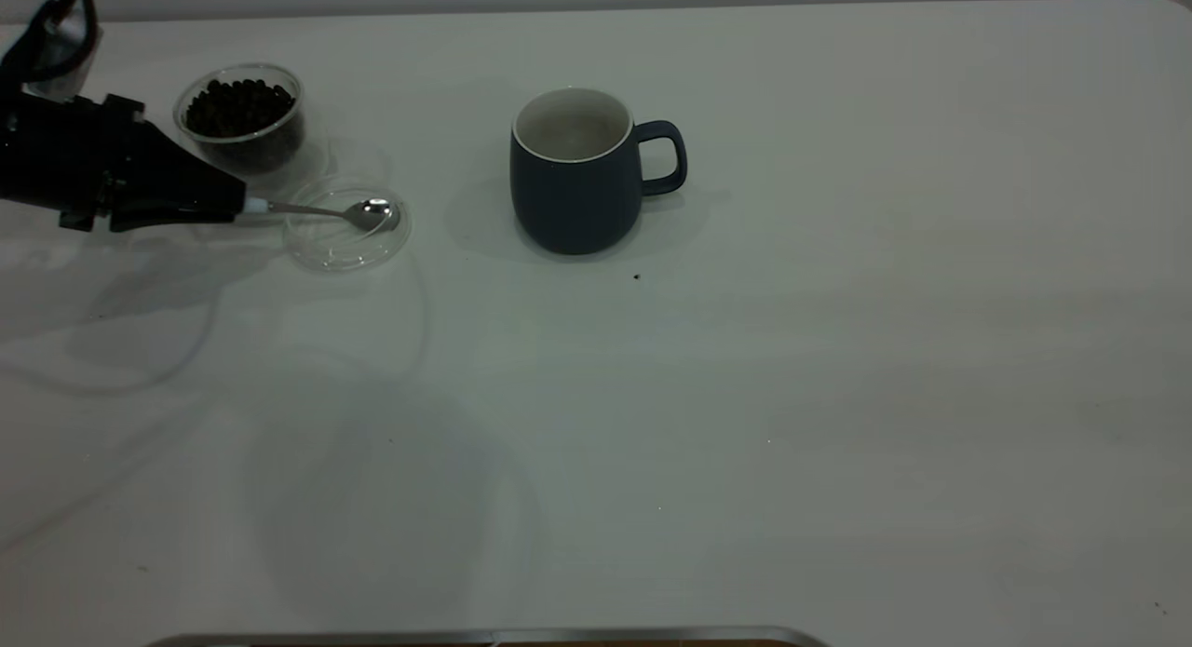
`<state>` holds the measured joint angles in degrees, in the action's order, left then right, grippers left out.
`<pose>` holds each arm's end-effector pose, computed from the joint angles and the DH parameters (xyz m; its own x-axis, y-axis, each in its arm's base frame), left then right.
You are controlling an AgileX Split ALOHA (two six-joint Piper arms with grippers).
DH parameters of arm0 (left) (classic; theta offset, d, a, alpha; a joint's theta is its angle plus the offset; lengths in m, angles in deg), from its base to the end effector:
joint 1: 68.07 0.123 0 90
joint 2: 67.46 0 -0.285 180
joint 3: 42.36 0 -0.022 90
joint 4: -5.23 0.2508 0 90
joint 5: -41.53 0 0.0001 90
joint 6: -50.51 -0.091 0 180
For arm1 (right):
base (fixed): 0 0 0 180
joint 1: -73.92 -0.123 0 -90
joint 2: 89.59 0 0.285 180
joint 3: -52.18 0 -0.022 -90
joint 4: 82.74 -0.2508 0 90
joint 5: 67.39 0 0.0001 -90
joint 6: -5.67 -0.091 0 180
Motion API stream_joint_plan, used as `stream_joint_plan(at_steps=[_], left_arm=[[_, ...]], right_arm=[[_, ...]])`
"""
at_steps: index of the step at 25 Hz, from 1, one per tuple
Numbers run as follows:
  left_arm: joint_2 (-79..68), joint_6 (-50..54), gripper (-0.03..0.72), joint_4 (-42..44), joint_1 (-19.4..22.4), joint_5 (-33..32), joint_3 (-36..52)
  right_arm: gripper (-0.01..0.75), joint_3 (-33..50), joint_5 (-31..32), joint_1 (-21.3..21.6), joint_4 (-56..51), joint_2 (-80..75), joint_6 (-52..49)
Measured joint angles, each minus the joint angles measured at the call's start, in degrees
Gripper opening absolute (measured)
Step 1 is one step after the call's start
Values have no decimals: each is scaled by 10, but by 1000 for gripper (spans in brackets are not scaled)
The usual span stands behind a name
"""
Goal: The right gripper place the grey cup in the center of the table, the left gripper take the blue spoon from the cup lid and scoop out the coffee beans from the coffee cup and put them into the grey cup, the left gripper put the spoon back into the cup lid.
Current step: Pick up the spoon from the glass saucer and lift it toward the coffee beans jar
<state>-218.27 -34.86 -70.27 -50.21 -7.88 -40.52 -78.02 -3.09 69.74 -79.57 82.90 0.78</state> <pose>0.3968 0.0575 -0.0111 -0.9147 -0.0860 -0.3949 0.2034 0.7464 -0.6336 -0.0056 -0.0050 0.2665 -0.5231 0.0232 -0.8519 0.0016 0.9997 0.0262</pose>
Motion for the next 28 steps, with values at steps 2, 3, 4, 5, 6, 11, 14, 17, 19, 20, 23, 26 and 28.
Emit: stream_joint_plan(at_steps=[2,3,4,5,6,11,14,17,19,20,23,26,28], left_arm=[[-1,0,128,2,7,-12,0],[-1,0,128,2,11,-21,0],[-1,1,128,4,15,-26,0],[1,4,128,7,18,-31,0],[1,8,128,10,23,-35,0],[16,29,128,32,41,-53,0],[31,32,128,39,50,-85,0],[41,34,127,47,54,-135,-4],[44,44,127,50,54,-155,-15],[44,51,127,51,54,-158,-25],[45,82,127,51,54,-159,-61],[45,119,127,53,54,-161,-102],[45,131,127,56,56,-163,-130]], right_arm=[[540,0,0,0,0,0,0],[540,0,0,0,0,0,0],[540,0,0,0,0,0,0],[540,0,0,0,0,0,0],[539,0,0,0,0,0,0],[534,0,0,0,0,0,0],[532,0,0,0,0,0,0],[524,0,0,0,0,0,0],[521,0,0,0,0,0,0],[520,0,0,0,0,0,0],[518,0,0,0,0,0,0],[518,0,0,0,0,0,0],[518,0,0,0,0,0,0]])
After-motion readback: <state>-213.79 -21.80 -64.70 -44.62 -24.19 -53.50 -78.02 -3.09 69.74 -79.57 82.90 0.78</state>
